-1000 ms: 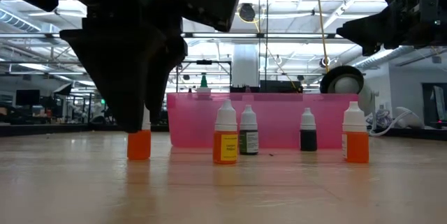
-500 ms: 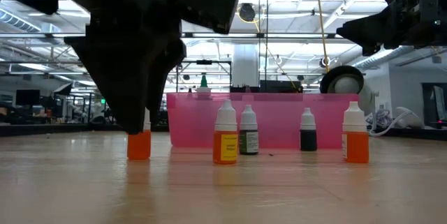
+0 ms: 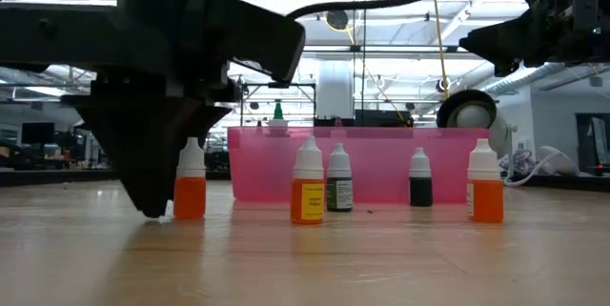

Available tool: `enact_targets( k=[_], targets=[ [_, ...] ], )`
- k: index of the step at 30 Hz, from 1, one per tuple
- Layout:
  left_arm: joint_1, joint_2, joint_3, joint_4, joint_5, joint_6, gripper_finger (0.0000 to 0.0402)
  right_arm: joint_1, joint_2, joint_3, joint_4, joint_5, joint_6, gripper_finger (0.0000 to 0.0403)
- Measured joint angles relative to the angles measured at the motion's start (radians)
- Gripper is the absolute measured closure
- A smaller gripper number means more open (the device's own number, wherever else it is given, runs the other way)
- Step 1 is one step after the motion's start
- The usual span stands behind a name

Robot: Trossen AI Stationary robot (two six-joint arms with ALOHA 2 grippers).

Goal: Pick & Place food coloring
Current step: Put the small yellow food coloring bottle into the red bin

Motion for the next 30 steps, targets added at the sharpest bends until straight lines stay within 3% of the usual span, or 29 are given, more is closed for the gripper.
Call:
enact_targets(
  k=[30],
  targets=[
    [0.001,-0.017,0.000,0.002,-0.013,0.063,0.0260,0.000,0.000,0.000,0.000,0.000,0.000,0.0303]
  ],
)
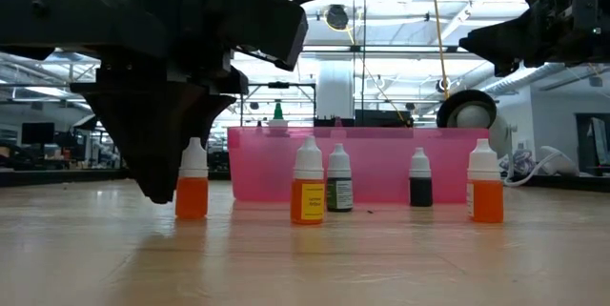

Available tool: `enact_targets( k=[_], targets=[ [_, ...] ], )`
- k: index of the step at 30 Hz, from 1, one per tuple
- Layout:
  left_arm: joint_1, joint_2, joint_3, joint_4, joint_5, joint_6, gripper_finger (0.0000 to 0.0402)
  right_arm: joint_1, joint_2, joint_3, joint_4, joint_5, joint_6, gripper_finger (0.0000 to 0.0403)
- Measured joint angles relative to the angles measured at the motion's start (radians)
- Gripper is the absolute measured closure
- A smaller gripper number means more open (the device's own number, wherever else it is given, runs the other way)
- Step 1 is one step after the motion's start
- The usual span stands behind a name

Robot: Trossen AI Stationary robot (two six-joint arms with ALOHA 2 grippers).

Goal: Pick & Place food coloring
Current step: Put the small yellow food coloring bottle into the red bin

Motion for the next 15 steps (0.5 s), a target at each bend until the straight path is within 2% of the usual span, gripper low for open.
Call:
enact_targets(
  k=[15],
  targets=[
    [0.031,-0.033,0.000,0.062,0.022,0.007,0.0275,0.000,0.000,0.000,0.001,0.000,0.000,0.0303]
  ],
)
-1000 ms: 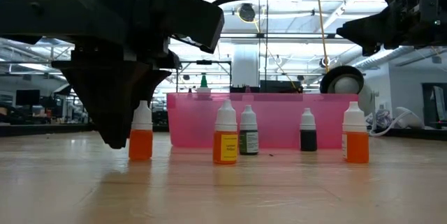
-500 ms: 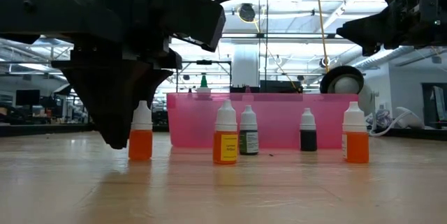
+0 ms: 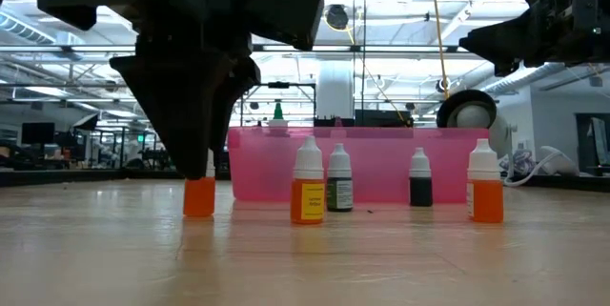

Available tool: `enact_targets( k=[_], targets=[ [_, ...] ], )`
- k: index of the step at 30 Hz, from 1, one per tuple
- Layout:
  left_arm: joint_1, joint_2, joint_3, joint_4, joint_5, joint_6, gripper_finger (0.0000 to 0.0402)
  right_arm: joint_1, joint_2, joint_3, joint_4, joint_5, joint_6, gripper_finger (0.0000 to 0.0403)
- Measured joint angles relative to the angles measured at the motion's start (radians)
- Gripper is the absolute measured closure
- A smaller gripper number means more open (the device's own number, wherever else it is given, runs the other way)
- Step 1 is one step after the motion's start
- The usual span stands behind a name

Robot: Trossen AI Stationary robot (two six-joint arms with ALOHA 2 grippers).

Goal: Pick & Place food coloring
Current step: Put the small yellow food coloring bottle into the red bin

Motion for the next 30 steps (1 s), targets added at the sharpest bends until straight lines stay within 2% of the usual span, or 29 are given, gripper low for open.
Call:
enact_targets(
  k=[30],
  targets=[
    [0.001,0.000,0.000,0.009,-0.004,-0.043,0.0275,0.000,0.000,0.000,-0.001,0.000,0.000,0.0303]
  ],
)
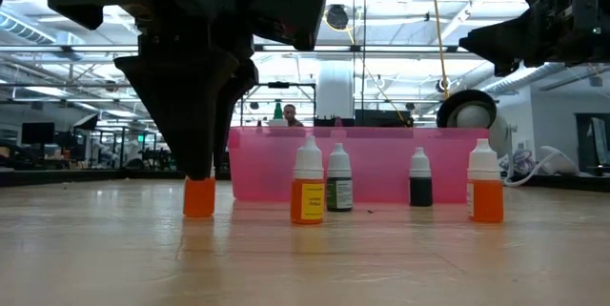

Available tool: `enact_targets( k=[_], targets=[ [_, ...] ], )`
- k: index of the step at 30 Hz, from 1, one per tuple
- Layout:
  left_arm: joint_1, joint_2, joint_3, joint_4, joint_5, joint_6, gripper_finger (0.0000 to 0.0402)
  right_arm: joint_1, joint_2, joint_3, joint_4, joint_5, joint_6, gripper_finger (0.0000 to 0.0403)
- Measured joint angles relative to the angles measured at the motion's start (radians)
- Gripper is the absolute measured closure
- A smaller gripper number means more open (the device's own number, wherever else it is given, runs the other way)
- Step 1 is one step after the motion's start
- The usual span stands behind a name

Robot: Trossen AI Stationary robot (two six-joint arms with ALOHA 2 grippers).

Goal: Pick & Place food coloring
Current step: Put the small yellow food coloring bottle into the red bin

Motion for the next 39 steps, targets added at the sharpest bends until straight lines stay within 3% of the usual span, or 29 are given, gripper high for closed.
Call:
enact_targets(
  k=[5,12,20,25,33,39],
  targets=[
    [0.000,0.000,0.000,-0.001,0.005,0.001,0.0281,0.000,0.000,0.000,0.000,0.000,0.000,0.0303],
    [0.002,0.000,0.000,0.000,0.025,0.004,0.0342,0.000,0.000,0.000,0.000,0.000,0.000,0.0303],
    [0.013,0.001,0.017,-0.024,0.025,0.024,0.0343,0.000,0.000,0.000,0.000,0.000,0.000,0.0303],
    [0.013,0.002,0.149,-0.151,-0.021,0.066,0.0343,0.000,0.000,0.000,0.000,0.000,0.000,0.0303],
    [0.081,0.000,0.485,-0.365,-0.247,0.190,0.0343,0.000,0.000,0.000,0.000,0.000,0.000,0.0303],
    [0.247,-0.002,0.529,-0.349,-0.212,0.281,0.0343,0.000,0.000,0.000,0.000,0.000,0.000,0.0303]
  ],
)
